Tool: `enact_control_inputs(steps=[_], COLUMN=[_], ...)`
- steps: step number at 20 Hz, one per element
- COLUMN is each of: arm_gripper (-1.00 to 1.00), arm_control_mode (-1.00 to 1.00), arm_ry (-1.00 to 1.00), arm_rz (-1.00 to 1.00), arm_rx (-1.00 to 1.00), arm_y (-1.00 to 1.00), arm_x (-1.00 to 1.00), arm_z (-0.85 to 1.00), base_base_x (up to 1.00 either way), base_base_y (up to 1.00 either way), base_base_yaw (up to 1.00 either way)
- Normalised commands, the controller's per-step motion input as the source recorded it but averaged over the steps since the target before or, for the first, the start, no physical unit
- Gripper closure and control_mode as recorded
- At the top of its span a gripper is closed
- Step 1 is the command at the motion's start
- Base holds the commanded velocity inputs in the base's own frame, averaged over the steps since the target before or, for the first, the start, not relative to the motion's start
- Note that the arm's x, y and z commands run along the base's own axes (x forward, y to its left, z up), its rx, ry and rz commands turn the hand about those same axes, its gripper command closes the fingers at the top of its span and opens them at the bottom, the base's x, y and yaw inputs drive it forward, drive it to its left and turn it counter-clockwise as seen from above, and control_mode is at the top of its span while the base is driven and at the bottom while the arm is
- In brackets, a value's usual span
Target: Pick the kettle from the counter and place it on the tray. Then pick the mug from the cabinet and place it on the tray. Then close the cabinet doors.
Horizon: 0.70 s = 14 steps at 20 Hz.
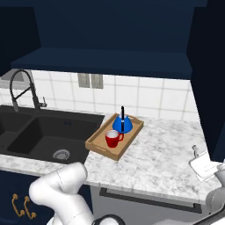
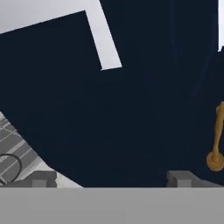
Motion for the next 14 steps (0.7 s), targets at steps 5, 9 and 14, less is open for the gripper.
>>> enact_control_inputs(steps=[5,9,14], arm_gripper=[-1.00,-1.00,-1.00], arm_control_mode=[-1.00,-1.00,-1.00], arm_ry=[-0.27,-0.31,-0.28], arm_rz=[0.09,0.09,0.06], arm_rx=[-0.29,-0.13,-0.17], arm_y=[-0.07,-0.48,-0.04], arm_x=[-0.26,-0.15,-0.24], arm_z=[0.41,0.28,0.46], base_base_x=[0.00,0.00,0.00], base_base_y=[0.00,0.00,0.00], base_base_yaw=[0.00,0.00,0.00])
